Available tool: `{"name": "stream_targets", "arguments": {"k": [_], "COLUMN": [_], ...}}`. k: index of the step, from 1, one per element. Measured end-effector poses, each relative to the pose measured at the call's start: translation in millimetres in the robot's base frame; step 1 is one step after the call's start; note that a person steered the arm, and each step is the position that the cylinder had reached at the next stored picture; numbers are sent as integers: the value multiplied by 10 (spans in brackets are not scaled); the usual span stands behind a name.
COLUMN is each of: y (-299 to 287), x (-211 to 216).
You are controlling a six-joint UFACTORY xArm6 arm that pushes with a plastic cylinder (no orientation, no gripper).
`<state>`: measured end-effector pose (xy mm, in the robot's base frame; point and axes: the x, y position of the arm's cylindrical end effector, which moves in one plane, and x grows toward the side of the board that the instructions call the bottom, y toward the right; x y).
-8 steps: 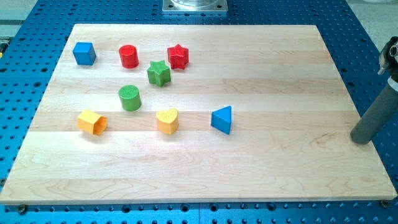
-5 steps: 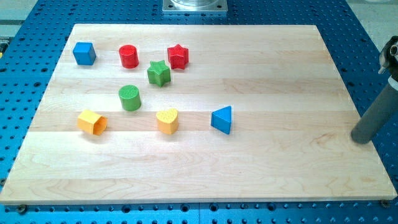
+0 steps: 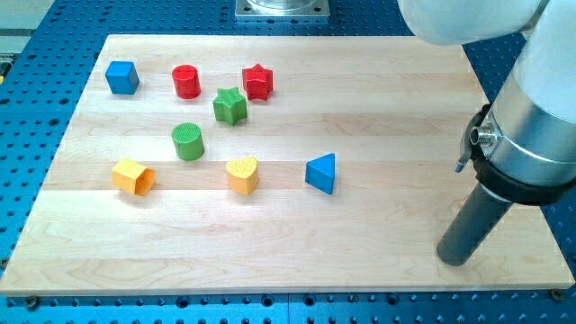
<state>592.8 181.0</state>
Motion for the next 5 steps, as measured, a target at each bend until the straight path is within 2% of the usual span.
{"name": "stream_targets", "arguments": {"k": [1, 2, 3, 4, 5], "y": [-845, -2082, -2918, -2816, -3102], "x": [123, 145, -95, -608, -1054]}}
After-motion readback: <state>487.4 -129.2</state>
